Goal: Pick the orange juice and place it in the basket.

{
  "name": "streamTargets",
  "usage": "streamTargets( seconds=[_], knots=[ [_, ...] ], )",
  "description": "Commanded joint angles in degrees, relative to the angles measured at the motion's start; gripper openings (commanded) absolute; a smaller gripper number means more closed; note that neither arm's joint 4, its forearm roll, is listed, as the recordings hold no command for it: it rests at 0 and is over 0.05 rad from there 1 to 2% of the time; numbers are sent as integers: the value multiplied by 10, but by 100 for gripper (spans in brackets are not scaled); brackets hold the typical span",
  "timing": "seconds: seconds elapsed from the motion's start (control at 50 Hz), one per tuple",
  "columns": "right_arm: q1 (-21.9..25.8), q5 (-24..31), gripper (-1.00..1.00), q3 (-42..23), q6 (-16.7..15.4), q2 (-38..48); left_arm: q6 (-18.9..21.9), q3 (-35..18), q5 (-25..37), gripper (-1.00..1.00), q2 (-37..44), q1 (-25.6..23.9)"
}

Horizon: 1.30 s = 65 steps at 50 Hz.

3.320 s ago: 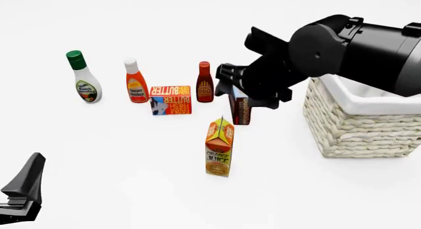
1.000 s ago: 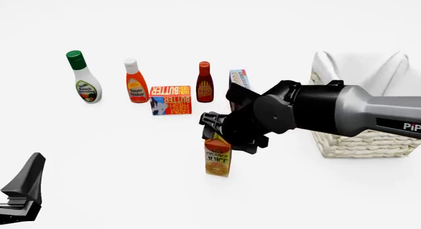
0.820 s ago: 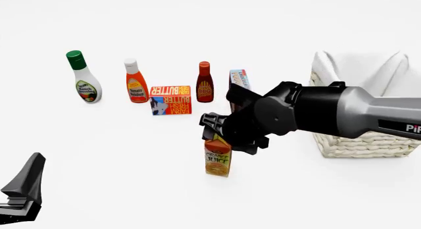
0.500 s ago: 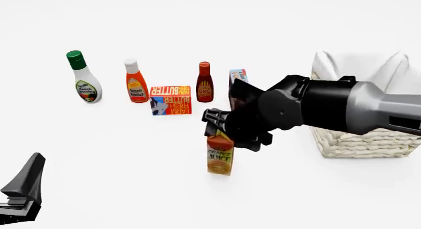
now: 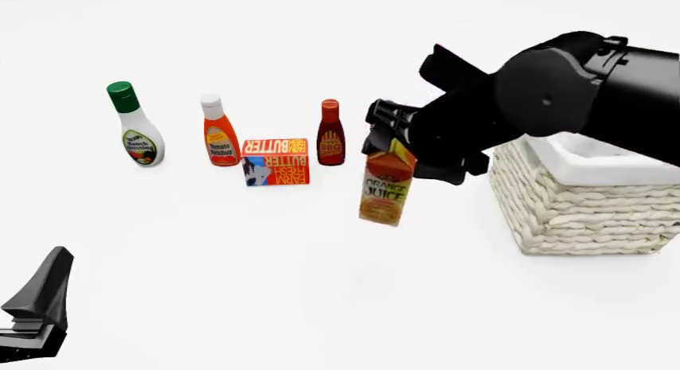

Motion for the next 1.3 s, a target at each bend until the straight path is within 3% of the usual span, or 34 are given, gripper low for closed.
streamTargets(
  seconds=[0.02,0.36,0.9,0.98,1.3],
  knots=[
    [-47,69,-100,-80,-24,-44,0,0,0,100,0,0],
    [-98,164,-100,-243,-64,-39,0,0,0,100,0,0],
    [-102,160,-100,-253,-69,-40,0,0,0,100,0,0],
    [-125,184,-100,-312,-67,-18,0,0,0,100,0,0],
    [-222,225,-100,-360,-93,0,0,0,0,100,0,0]
  ],
)
